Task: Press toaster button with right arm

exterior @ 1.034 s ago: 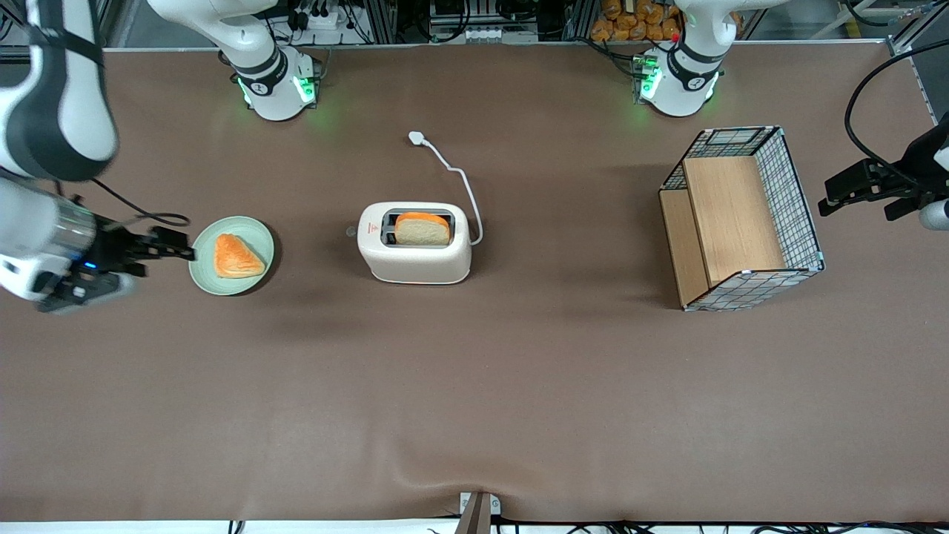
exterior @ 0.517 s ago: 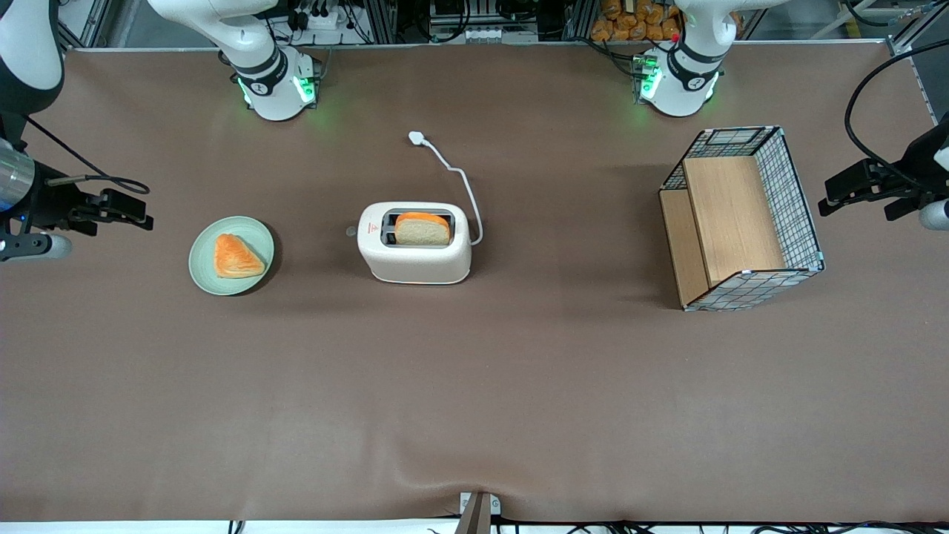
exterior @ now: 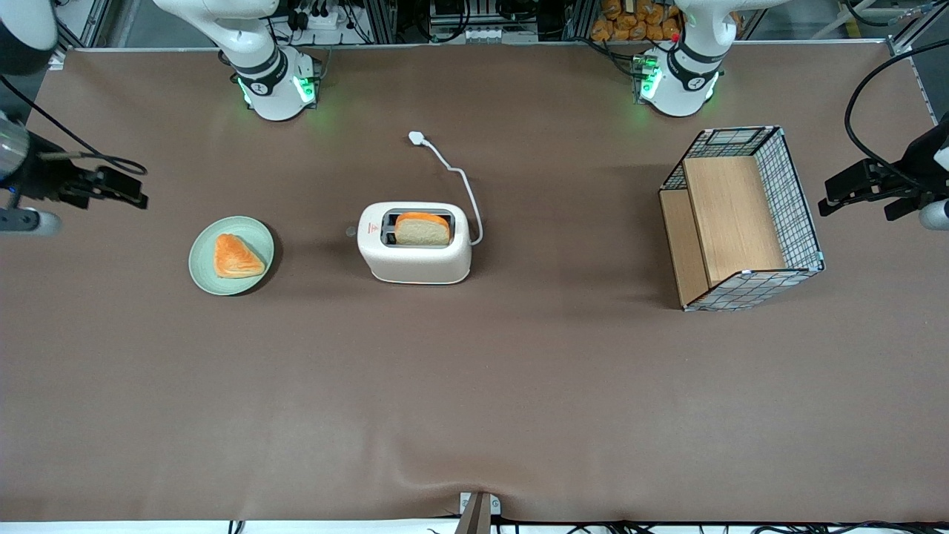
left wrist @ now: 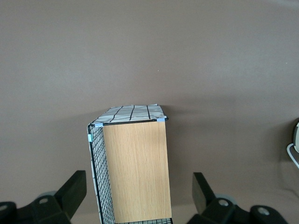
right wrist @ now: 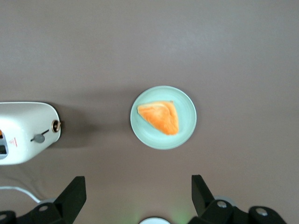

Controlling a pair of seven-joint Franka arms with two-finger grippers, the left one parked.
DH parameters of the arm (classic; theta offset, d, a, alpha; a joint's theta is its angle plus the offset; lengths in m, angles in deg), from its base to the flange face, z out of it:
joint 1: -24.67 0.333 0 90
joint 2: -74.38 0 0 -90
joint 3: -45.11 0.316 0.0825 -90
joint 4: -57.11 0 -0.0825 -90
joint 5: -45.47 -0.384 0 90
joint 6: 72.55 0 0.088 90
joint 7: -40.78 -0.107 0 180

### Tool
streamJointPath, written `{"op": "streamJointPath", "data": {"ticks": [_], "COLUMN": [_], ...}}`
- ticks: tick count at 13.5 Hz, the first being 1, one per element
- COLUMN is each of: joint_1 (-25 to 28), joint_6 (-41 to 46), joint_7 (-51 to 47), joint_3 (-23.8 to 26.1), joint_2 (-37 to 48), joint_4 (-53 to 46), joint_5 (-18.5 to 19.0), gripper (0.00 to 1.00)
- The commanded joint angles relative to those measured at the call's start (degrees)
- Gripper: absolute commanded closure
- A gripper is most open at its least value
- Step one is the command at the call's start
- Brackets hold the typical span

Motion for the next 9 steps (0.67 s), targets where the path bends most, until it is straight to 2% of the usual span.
{"op": "streamJointPath", "data": {"ticks": [1,9], "joint_1": [-1.90,3.56], "joint_6": [2.44,1.73], "joint_7": [-0.86,-0.43], "joint_3": [1.84,-3.52], "joint_2": [-0.29,1.47], "joint_4": [-3.83,-3.30], "joint_5": [0.67,0.75], "gripper": [0.00,0.00]}}
